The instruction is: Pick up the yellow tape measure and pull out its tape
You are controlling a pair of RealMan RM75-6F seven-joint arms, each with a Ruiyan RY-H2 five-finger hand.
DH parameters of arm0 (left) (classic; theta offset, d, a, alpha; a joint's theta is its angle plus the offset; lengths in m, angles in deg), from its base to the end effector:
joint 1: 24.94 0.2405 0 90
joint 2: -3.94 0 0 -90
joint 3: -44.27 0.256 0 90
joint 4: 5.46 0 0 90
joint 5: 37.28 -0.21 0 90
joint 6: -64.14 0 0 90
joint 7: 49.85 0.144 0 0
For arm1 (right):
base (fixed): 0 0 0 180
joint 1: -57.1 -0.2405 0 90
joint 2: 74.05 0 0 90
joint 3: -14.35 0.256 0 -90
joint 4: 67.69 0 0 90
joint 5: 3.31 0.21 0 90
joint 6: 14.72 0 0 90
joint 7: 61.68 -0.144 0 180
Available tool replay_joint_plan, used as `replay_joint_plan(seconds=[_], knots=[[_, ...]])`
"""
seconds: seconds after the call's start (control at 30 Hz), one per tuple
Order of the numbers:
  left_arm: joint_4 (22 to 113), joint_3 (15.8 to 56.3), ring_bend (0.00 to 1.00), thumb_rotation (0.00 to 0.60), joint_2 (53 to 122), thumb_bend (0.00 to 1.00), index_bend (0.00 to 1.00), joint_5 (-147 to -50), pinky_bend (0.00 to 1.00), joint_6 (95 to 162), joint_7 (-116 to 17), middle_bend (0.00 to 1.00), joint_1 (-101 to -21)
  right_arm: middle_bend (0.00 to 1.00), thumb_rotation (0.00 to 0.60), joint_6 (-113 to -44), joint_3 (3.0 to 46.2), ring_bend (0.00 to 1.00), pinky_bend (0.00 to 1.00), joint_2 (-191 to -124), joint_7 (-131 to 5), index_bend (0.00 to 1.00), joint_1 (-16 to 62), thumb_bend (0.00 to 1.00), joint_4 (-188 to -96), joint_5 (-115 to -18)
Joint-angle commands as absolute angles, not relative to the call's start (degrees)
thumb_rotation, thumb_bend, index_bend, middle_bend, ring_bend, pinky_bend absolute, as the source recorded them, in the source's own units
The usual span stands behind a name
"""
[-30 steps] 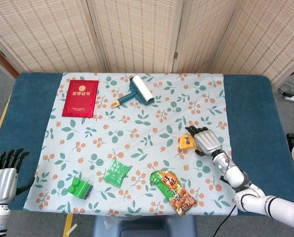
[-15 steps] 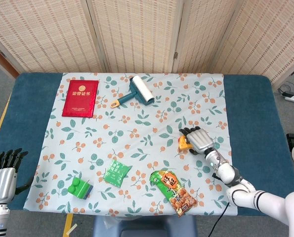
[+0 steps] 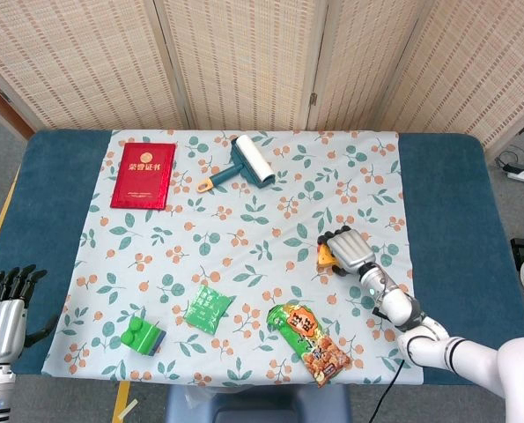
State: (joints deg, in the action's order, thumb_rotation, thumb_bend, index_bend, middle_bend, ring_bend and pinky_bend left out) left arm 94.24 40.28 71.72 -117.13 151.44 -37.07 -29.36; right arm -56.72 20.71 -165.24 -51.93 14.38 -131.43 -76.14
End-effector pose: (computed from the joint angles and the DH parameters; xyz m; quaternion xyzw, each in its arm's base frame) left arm -0.2918 0.1794 0.1408 -0.5625 -0.3946 -0.3685 0.6262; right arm -0.2233 -0.3717 -0.0280 0.7973 -0.3491 0.2541 0.4218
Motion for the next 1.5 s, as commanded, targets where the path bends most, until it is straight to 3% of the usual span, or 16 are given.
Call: replay_joint_plan(seconds=[0.03, 0.23, 0.6, 0.97, 1.5], knots=[[94.7, 40.1, 0.10, 0.600, 71.3, 0.33, 0.21, -117.4, 0.00, 151.0, -38.4, 0.15, -29.5, 0.41, 0.600, -57.2, 20.8, 0.39, 0.27, -165.3, -52.2, 0.46, 14.7, 0.36, -131.4, -75.7], [94.6, 37.9, 0.10, 0.600, 72.2, 0.33, 0.22, -119.3, 0.00, 149.8, -41.5, 0.15, -32.3, 0.48, 0.600, -61.1, 23.2, 0.45, 0.33, -163.9, -58.8, 0.55, 17.2, 0.39, -135.5, -74.3], [92.5, 31.0, 0.12, 0.600, 79.5, 0.33, 0.23, -122.3, 0.00, 139.3, -41.2, 0.15, -46.4, 0.49, 0.600, -72.7, 27.1, 0.48, 0.35, -163.2, -77.9, 0.57, 22.3, 0.43, -143.3, -78.4], [91.0, 25.3, 0.12, 0.600, 88.2, 0.33, 0.19, -118.6, 0.00, 130.9, -35.7, 0.15, -59.3, 0.49, 0.600, -77.4, 30.2, 0.48, 0.35, -172.5, -88.9, 0.57, 19.7, 0.43, -138.2, -81.9], [90.3, 24.5, 0.09, 0.600, 94.6, 0.32, 0.06, -112.6, 0.00, 128.0, -29.0, 0.13, -66.8, 0.48, 0.600, -78.7, 31.6, 0.48, 0.35, -182.0, -94.6, 0.57, 13.9, 0.43, -130.4, -84.7]])
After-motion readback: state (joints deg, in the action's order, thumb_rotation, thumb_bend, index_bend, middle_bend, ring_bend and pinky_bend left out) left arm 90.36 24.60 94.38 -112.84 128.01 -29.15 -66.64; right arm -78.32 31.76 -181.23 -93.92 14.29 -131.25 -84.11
